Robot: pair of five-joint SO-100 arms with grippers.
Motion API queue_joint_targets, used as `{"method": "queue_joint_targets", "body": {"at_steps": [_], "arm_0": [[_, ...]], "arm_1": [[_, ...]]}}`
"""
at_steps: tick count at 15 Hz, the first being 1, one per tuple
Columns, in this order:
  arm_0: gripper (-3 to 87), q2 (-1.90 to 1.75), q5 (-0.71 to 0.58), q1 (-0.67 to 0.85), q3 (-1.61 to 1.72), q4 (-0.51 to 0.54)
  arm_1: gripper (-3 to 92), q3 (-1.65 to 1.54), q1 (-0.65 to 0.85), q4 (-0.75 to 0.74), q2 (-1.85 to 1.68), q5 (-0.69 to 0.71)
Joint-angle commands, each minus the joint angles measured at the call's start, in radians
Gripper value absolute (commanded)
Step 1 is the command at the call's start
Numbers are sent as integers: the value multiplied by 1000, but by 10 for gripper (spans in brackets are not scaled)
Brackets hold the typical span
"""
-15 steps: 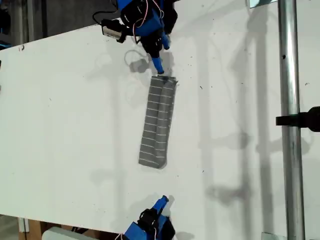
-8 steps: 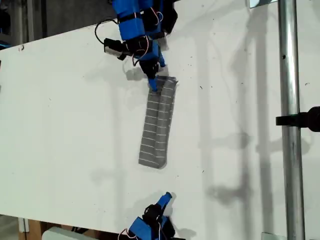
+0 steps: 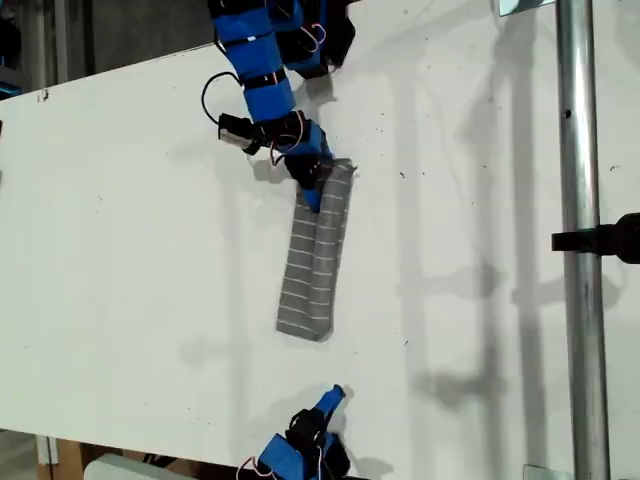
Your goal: Grasp corners of a towel and fold twice.
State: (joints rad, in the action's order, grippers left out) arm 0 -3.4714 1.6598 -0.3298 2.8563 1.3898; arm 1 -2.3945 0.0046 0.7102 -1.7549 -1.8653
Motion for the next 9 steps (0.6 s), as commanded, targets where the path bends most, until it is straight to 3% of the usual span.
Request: {"method": "queue_joint_targets", "body": {"at_steps": [1,3,4,7,9], "arm_0": [[-27,-9,5,-14,-9,-18],[-27,-9,3,-21,-9,-20],[-27,-9,2,-25,-9,-20],[-27,-9,-15,-25,-6,-21],[-27,-9,-26,-25,-6,-23]], "arm_1": [[332,52,44,-110,41,71],[240,49,84,-153,48,183],[63,44,97,-143,37,196],[-1,71,132,-48,32,253],[-1,71,110,164,-117,239]]}}
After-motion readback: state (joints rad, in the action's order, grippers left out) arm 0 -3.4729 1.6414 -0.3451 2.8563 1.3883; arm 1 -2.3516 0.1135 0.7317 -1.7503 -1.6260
